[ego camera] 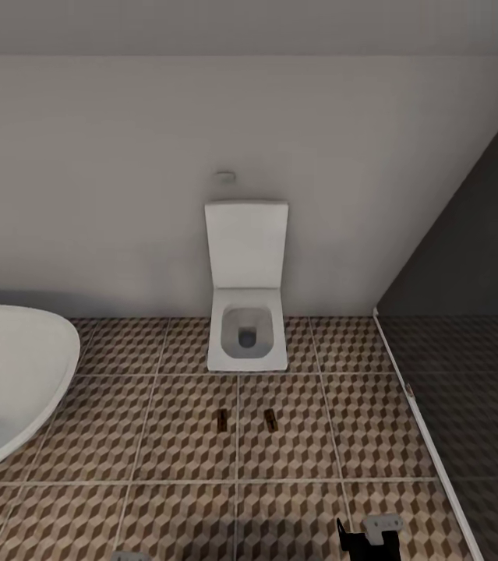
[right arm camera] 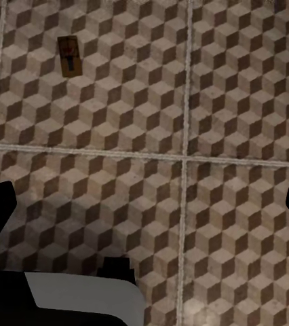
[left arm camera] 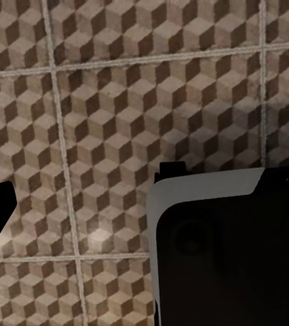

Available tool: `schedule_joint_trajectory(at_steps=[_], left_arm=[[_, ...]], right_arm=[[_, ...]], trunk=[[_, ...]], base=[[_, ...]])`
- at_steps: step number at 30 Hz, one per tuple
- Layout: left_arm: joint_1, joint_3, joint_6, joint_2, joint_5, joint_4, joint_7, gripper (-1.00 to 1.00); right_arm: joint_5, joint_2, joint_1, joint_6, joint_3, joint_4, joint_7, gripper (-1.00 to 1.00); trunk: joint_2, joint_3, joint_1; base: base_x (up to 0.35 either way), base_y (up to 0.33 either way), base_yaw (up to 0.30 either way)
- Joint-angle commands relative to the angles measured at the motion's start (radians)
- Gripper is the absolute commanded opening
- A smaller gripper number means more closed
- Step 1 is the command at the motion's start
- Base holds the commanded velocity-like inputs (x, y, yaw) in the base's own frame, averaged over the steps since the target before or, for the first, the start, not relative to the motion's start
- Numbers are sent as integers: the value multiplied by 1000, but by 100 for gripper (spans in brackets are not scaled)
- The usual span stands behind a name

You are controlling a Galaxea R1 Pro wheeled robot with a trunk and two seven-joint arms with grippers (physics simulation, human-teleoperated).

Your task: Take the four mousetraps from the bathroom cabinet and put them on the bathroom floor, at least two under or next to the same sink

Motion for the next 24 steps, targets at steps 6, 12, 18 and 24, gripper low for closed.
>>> schedule_joint_trajectory(at_steps=[6,12,18,24], left_arm=[[0,-9,-3,0,4,1,4,100],[0,-9,-2,0,4,1,4,100],[0,-9,-2,-2,4,1,4,100],[0,-9,-2,-3,4,1,4,100]], right_arm=[[-6,0,-1,-3,9,1,-4,100],[-6,0,-1,-3,9,1,-4,100],[-6,0,-1,-3,9,1,-4,100],[-6,0,-1,-3,9,1,-4,100]], trunk=[[-1,8,1],[-1,18,1],[-1,28,1],[-1,38,1]], base=[[0,0,0],[0,0,0],[0,0,0],[0,0,0]])
